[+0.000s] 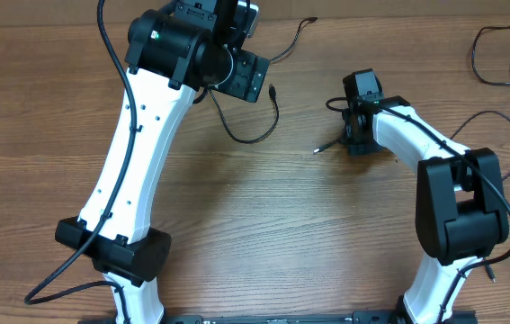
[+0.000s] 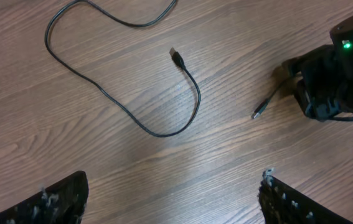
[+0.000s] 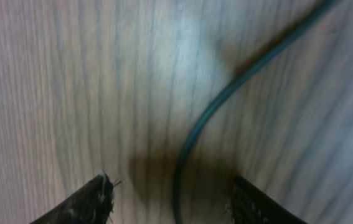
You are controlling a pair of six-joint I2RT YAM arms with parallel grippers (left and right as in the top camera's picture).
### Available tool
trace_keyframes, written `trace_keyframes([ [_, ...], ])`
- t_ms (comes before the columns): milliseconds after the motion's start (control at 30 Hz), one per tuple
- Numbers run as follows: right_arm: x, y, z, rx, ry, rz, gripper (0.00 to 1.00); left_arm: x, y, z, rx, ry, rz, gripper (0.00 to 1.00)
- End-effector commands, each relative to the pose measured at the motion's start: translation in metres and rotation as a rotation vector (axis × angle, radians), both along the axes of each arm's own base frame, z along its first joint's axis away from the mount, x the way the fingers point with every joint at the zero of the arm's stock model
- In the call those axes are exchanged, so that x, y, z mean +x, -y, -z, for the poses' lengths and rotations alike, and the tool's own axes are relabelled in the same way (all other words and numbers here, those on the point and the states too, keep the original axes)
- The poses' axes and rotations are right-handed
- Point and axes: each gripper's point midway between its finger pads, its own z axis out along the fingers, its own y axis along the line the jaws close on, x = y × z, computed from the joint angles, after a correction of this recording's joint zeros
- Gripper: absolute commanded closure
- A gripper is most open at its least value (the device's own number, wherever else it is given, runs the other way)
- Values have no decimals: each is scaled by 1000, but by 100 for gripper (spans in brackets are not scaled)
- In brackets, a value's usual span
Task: Untangle cables
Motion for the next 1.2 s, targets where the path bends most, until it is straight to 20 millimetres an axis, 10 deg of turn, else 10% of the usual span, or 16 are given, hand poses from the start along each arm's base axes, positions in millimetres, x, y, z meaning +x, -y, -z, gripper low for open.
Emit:
trace_keyframes([
  [0, -13, 2, 30, -5, -79, 19, 40, -2, 3, 2, -15, -17, -3, 13],
  [400, -36, 4, 103, -23, -234, 5, 46, -10, -1, 7, 2, -55, -4, 16],
  [433, -38, 4, 106, -23, -242, 5, 61, -11, -1, 7, 3, -56, -4, 16],
  [467, -40, 4, 107, -24, -249, 1, 96, -11, -1, 7, 3, -57, -4, 16],
  [767, -34, 0, 104, -45, -254, -185, 96, -11, -1, 7, 4, -58, -4, 15],
  [933, 7, -4, 65, -75, -142, -335, 96, -11, -2, 7, 7, -56, -6, 14],
  [1167, 82, 5, -50, -338, 94, -676, 96, -11, -2, 8, 9, -59, -5, 13],
])
